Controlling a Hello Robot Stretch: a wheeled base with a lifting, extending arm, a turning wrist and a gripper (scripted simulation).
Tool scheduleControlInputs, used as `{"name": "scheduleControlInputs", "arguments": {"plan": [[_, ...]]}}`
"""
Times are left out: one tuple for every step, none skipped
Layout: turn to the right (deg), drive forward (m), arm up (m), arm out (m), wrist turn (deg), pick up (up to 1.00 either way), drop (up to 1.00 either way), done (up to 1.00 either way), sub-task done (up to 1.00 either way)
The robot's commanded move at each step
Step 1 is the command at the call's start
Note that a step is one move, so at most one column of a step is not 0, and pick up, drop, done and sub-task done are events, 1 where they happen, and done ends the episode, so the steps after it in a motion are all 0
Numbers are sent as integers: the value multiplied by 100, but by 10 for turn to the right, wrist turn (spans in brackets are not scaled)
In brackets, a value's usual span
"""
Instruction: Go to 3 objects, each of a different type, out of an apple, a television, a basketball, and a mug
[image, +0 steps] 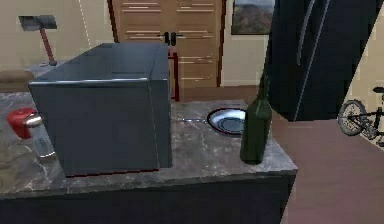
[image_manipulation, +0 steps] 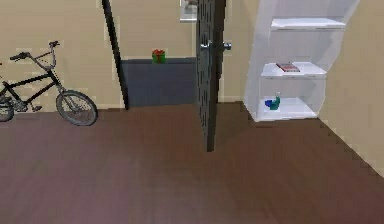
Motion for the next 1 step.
{"name": "scheduleControlInputs", "arguments": {"plan": [[-450,0,0,0,0,0,0,0,0]]}}
